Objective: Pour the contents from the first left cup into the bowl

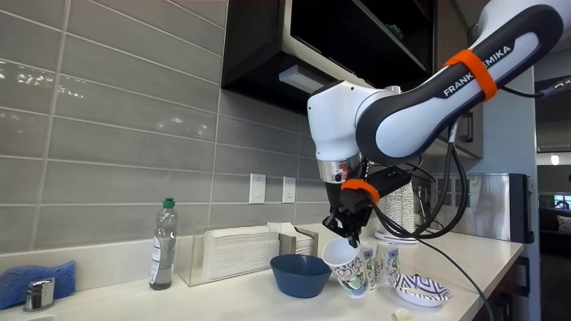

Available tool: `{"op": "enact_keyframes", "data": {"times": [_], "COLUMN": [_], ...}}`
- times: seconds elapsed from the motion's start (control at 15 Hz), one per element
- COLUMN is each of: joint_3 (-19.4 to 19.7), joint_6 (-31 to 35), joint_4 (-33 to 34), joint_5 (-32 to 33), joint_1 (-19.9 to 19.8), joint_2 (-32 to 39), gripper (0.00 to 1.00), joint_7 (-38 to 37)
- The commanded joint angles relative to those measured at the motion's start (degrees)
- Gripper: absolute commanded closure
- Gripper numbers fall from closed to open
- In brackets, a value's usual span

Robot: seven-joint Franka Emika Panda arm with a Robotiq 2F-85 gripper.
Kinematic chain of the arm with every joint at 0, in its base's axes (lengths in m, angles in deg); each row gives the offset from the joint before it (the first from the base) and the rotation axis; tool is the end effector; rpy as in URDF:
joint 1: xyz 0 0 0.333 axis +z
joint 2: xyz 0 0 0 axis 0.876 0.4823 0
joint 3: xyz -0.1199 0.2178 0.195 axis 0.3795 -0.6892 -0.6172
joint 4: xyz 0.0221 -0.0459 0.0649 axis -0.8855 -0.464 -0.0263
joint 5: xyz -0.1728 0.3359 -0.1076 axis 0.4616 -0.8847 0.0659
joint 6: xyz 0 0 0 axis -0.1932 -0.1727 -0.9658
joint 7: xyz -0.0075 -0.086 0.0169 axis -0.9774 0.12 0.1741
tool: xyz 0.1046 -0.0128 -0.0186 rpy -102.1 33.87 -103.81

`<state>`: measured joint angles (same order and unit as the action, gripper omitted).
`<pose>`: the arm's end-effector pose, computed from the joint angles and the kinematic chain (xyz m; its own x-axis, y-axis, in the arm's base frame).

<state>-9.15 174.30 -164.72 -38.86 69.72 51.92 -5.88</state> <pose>0.5212 0.1148 0.4034 0.9329 -0.2319 0.2755 -0.3353 -0.8385 0.4295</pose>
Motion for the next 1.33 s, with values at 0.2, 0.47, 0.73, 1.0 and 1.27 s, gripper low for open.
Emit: {"op": "enact_keyframes", "data": {"times": [0.2, 0.47, 0.73, 1.0, 1.27], "joint_3": [0.97, 1.29, 1.56, 1.82, 2.23], "joint_6": [10.78, 13.34, 16.92, 20.25, 21.83], "joint_4": [-3.28, -5.04, -7.55, -10.31, -11.93], "joint_5": [-10.64, -16.1, -20.25, -23.87, -26.61], "joint_1": [-1.38, -1.86, -2.36, -2.78, -3.46], "joint_2": [-2.63, -3.27, -4.28, -5.23, -5.65], "gripper": [0.99, 0.99, 0.99, 0.99, 0.99], "joint_7": [4.25, 7.0, 9.85, 12.55, 14.27]}}
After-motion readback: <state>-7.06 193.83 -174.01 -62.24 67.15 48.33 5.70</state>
